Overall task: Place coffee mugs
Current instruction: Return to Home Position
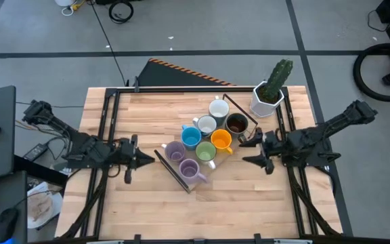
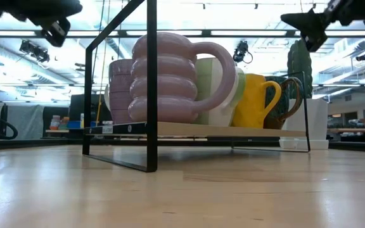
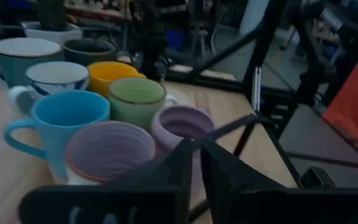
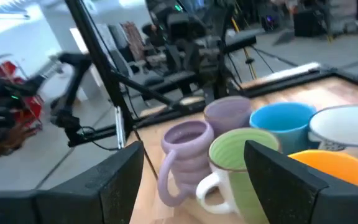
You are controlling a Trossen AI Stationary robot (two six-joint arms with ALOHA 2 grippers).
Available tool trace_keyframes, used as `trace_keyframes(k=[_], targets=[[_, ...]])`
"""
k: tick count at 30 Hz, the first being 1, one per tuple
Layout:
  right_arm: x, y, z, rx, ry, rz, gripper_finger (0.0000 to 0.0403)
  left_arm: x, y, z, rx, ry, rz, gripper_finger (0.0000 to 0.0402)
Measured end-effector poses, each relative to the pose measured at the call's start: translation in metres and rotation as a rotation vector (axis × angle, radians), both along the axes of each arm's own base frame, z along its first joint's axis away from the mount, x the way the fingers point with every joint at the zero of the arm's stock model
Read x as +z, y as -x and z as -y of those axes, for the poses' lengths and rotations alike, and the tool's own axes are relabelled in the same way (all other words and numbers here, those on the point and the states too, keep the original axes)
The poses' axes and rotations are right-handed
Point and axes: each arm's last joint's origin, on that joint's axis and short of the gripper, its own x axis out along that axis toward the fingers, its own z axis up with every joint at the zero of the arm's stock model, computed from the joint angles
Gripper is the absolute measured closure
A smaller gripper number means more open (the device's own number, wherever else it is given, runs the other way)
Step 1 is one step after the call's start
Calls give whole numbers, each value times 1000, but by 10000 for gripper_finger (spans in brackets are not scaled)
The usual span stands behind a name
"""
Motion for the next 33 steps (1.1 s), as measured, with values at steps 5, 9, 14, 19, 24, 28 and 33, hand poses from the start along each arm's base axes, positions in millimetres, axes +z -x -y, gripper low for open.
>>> trace_keyframes(k=[5, 9, 14, 19, 24, 28, 33], targets=[[-6, 21, 20, 10, 20, 106, 119, -14, 4, -19, 23, 34, 80, 394], [-18, 33, 31, -8, 56, 164, 119, -32, 7, -30, 56, 51, 112, 394], [-29, 40, 39, -20, 84, 208, 119, -55, 12, -38, 88, 95, 164, 396], [-44, 43, 42, -16, 15, 250, 119, -64, 16, -41, 107, 157, 228, 396], [-42, 44, 45, -49, -179, 286, 119, -54, 17, -41, 111, 158, 323, 395], [-43, 44, 46, -90, -230, 286, 119, -57, 17, -42, 137, 23, 297, 383], [-44, 44, 47, -122, -35, 278, 119, -61, 16, -42, 133, -106, 252, 377]])
